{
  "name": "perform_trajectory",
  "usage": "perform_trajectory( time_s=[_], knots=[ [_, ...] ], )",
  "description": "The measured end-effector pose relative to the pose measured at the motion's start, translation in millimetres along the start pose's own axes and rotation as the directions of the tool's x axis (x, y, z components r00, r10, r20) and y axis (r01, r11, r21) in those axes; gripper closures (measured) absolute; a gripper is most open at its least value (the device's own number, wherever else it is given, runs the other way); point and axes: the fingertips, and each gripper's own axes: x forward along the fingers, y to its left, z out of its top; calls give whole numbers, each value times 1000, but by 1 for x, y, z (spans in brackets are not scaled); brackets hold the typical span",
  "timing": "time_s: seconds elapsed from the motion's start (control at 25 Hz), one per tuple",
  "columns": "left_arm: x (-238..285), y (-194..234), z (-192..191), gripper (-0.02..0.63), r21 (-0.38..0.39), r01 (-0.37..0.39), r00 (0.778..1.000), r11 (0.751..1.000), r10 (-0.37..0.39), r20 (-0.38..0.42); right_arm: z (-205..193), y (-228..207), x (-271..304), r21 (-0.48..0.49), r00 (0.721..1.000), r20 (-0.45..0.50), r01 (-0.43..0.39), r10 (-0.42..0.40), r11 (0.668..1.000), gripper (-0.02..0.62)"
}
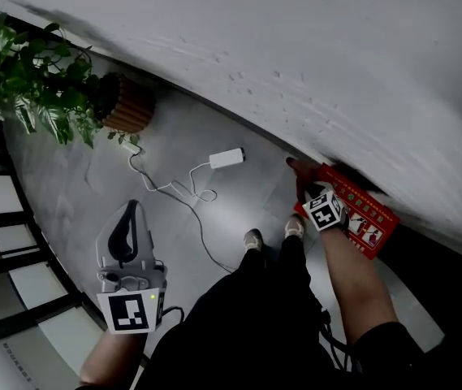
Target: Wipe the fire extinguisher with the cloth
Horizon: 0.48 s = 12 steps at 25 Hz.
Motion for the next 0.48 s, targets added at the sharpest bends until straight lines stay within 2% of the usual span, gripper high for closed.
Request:
perform_trajectory(
  time_s=[0.12,0.28,0.36,0.48],
  knots=[
    [-13,15,-5,606,-3,-50,999,999,50,-20,-15,-1,15,-1,995,-98,-22,22,1000,541],
    [-20,23,-14,606,-14,-77,996,997,77,-36,-42,-14,2,-44,993,-121,3,-8,999,541],
    [-17,21,-15,606,-32,-69,997,997,68,-31,-65,-24,-16,-33,990,-137,32,-36,999,541],
    [-3,6,-8,606,-50,-19,1000,999,19,3,-108,-43,-42,34,984,-157,90,-84,995,541]
  ],
)
